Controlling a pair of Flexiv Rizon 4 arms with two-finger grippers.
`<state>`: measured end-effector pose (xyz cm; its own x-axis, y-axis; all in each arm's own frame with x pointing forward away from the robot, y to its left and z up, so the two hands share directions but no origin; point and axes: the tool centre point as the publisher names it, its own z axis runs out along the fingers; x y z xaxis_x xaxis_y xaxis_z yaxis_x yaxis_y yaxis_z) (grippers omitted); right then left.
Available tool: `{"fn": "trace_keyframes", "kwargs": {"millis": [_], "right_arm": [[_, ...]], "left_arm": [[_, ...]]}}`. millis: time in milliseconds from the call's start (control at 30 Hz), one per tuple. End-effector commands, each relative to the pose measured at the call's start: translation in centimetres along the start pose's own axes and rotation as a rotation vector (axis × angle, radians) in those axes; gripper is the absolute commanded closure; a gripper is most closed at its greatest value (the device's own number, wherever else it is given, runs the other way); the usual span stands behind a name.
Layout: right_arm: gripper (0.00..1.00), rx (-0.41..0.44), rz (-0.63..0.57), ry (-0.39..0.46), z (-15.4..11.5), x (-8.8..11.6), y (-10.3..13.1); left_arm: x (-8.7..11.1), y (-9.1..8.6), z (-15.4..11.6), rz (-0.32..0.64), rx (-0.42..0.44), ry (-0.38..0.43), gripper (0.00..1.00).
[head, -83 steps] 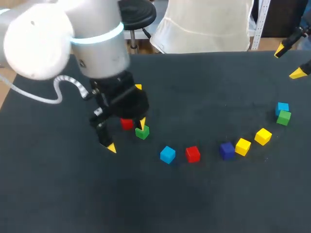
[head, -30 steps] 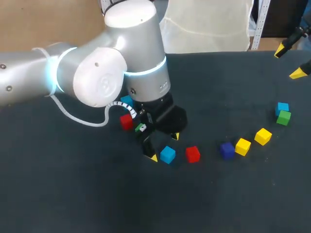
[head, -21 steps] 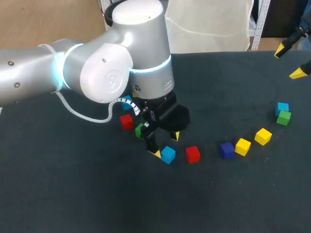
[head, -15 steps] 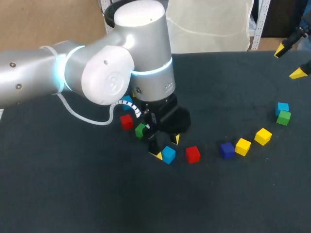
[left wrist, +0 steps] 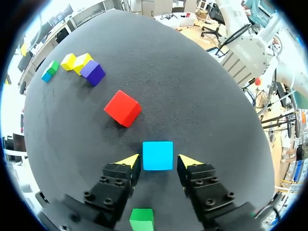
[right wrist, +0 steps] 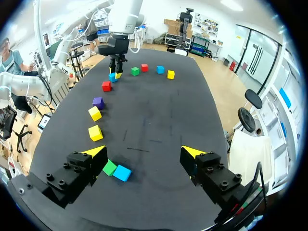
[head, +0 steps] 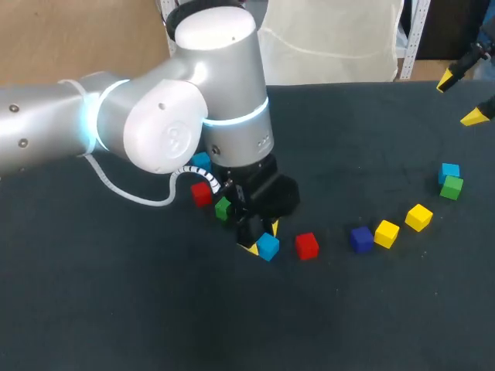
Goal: Place the blue cubes, place green cubes on the blue cubes, place the yellow cubes on the green cubes, then place the red cubes on the yellow cubes, and place purple cube on the red cubes.
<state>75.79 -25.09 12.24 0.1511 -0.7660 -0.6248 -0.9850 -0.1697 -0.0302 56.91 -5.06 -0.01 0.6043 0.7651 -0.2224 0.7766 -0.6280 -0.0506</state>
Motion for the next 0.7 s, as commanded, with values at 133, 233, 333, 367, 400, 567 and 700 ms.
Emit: {"fn": "trace_keyframes", "kwargs": {"millis": [133, 233, 333, 367, 400, 567, 700], "right_arm": [[0.00, 0.001, -0.001, -0.002, 0.0, 0.0, 0.0], [0.00, 0.001, -0.001, -0.002, 0.0, 0.0, 0.0], [0.00, 0.001, -0.001, -0.002, 0.0, 0.0, 0.0], [0.00, 0.001, -0.001, -0.002, 0.0, 0.0, 0.0], [0.00, 0.001, -0.001, -0.002, 0.0, 0.0, 0.0], [0.00, 0.001, -0.001, -0.002, 0.0, 0.0, 0.0], [0.00, 0.001, -0.001, -0.002, 0.0, 0.0, 0.0]], "left_arm": [[0.0, 0.5, 0.2, -0.007, 0.020, -0.007, 1.00], [-0.1, 0.7, 0.1, -0.019, 0.024, -0.013, 1.00], [-0.3, 1.1, -0.5, -0.078, 0.010, -0.052, 1.00], [-0.3, 1.2, -0.7, -0.106, -0.001, -0.073, 1.00], [-0.4, 1.3, -0.9, -0.129, -0.016, -0.078, 1.00], [-0.3, 2.4, -2.0, -0.277, -0.048, -0.107, 1.00], [-0.1, 3.7, -2.9, -0.357, -0.055, -0.089, 1.00]]}}
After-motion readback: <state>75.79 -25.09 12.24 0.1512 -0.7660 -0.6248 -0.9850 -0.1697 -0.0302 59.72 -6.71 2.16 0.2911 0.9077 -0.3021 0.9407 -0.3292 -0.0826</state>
